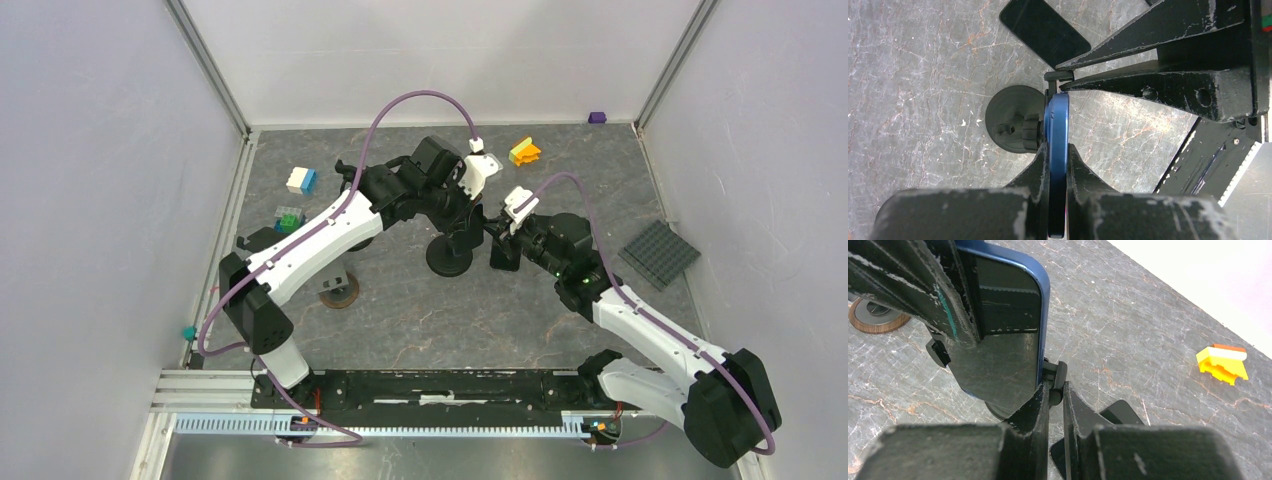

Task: Place the phone on the phone stand
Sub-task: Install the phone on the phone stand, then move the phone stand with the phone to the center of the board.

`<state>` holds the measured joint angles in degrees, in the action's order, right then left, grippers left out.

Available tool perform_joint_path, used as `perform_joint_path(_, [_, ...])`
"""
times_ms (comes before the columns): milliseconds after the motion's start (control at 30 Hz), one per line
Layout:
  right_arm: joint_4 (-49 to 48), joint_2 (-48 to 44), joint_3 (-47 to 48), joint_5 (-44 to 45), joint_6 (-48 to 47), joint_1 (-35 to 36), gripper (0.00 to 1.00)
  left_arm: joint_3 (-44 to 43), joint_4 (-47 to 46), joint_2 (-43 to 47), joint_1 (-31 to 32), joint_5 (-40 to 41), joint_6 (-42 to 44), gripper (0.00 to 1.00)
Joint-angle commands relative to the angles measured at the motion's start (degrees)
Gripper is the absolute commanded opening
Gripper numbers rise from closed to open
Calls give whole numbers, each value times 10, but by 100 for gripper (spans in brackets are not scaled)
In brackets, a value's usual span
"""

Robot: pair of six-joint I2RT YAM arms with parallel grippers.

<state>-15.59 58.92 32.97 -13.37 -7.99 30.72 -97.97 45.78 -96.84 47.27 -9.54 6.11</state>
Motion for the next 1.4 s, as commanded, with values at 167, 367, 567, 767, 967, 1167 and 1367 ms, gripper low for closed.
perform_joint_path(167, [52, -29, 3, -89, -38, 5, 3, 1, 9, -28, -56, 238, 73, 2])
perform_joint_path(367, [61, -28, 10, -80, -29, 4, 6, -2, 7, -21, -56, 237, 72, 2])
perform_joint_path(567, [73, -31, 12, -72, -26, 5, 15, 0, 4, -21, -56, 234, 73, 2])
perform_joint_path(767, [94, -32, 17, -66, -36, 4, 30, -2, 2, -20, -56, 233, 76, 2])
perform_joint_path(967, [103, -37, 15, -72, -42, 3, 38, -3, 1, -24, -56, 234, 75, 2])
perform_joint_path(1167, [110, -39, 15, -82, -48, 4, 40, -1, -1, -22, -55, 229, 77, 2])
perform_joint_path(1367, [107, -30, 17, -86, -46, 4, 41, 0, 0, -16, -55, 188, 77, 2])
